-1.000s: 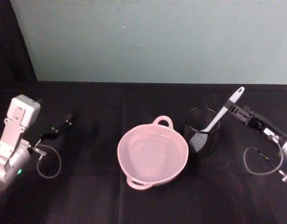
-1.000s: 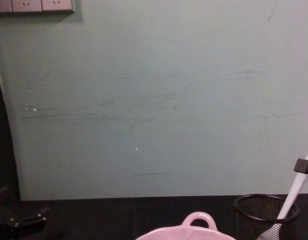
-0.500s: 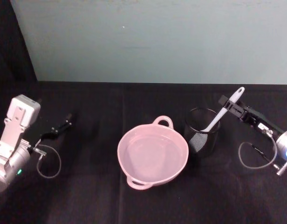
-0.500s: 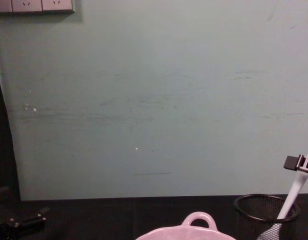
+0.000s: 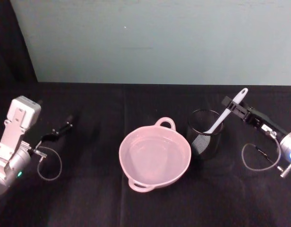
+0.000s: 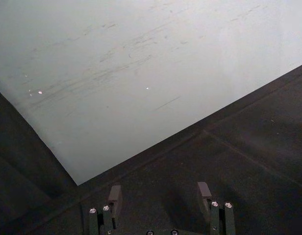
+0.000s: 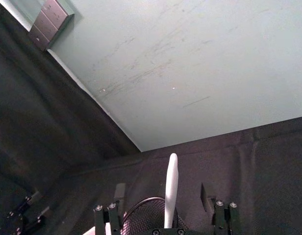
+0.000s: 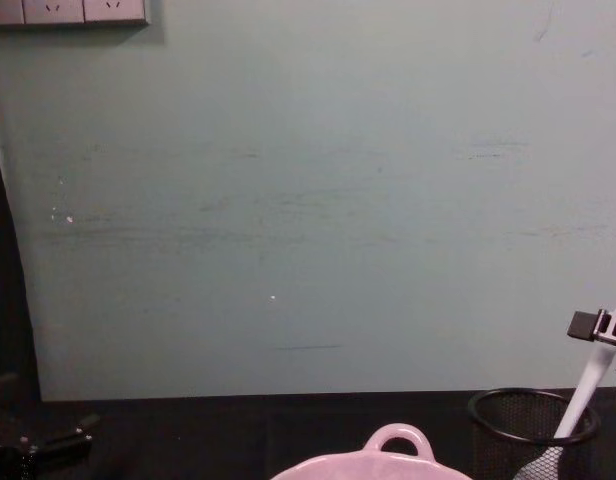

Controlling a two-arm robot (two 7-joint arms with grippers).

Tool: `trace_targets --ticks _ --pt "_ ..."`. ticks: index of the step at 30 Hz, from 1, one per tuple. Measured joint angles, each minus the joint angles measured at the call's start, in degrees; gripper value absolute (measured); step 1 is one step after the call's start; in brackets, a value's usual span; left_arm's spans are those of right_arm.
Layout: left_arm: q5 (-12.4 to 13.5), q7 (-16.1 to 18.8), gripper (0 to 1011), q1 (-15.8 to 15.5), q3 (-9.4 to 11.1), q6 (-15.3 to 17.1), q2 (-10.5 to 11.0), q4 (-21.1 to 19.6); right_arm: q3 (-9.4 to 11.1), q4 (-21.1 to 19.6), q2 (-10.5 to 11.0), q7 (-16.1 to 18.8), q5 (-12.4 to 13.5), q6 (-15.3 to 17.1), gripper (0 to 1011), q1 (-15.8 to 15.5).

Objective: Use the one hand to pick up the spoon and stir the clear water in the bowl.

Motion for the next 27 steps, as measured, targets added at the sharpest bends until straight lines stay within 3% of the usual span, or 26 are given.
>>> trace_targets --ticks 7,27 --pt "0.00 0.00 1005 0.00 0.00 0.00 0.00 0.00 0.05 -0.09 0.02 -0.02 -0.02 0.12 818 -0.04" --pt "0.00 0.00 1005 0.00 0.00 0.00 0.00 0.00 0.11 -0.19 0.02 -0.08 -0.07 0.22 170 -0.11"
